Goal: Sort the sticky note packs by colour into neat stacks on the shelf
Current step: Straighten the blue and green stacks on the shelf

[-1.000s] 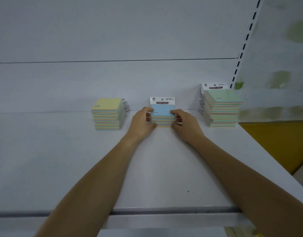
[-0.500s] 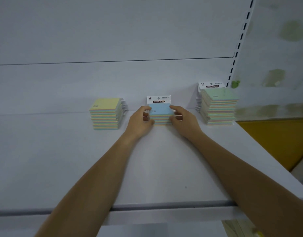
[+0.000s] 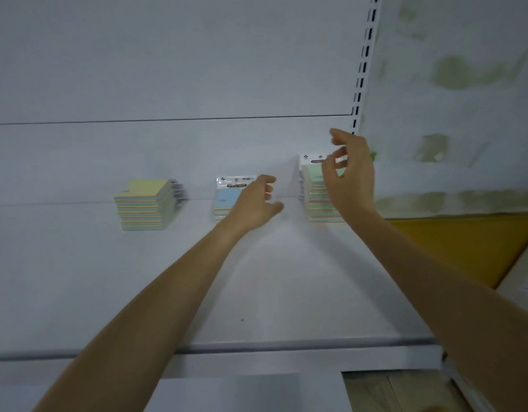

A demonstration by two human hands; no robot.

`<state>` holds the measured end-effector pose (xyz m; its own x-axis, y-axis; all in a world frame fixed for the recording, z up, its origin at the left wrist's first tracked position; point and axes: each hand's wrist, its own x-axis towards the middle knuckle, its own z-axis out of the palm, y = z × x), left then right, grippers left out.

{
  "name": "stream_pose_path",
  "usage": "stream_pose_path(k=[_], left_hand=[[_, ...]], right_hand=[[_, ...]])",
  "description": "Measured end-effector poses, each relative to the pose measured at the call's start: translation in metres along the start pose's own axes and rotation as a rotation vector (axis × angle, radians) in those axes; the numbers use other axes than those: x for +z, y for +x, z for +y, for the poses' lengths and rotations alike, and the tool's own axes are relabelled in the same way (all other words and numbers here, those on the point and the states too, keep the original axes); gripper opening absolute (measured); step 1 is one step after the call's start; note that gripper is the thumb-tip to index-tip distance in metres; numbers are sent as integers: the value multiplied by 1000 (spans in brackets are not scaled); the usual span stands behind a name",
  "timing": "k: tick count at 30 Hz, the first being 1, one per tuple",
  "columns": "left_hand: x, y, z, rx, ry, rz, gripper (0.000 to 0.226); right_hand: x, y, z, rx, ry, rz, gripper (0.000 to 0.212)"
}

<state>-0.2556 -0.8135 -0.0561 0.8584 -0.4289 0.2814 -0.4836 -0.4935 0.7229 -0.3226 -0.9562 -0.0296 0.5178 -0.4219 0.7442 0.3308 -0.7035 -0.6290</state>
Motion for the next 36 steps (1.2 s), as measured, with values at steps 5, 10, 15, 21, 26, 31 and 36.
stream_pose_path(k=[5,10,15,21,26,31,36], left_hand=[[61,11,27,-200,47,-117,66],[84,14,16,-105,-35,46,43],[87,16,13,-48,7,116,41],[87,17,11,-49,41,102,37],[84,18,7,-120,-56,52,50],[84,19,8,-164,-97,39,48],[84,19,10,-173,-101,57,43]], right_hand=[[-18,-23,58,451,-22,-149,69],[-7,-30,79,504,-92,-387,72],[-8,-26,94,461,-102,-401,44],[-13,-25,93,476,-40,-393,43],[-19,-26,87,501,-37,-387,42],[-20,-27,82,486,-106,-405,48],[-23,-28,81,514,-96,-380,45]])
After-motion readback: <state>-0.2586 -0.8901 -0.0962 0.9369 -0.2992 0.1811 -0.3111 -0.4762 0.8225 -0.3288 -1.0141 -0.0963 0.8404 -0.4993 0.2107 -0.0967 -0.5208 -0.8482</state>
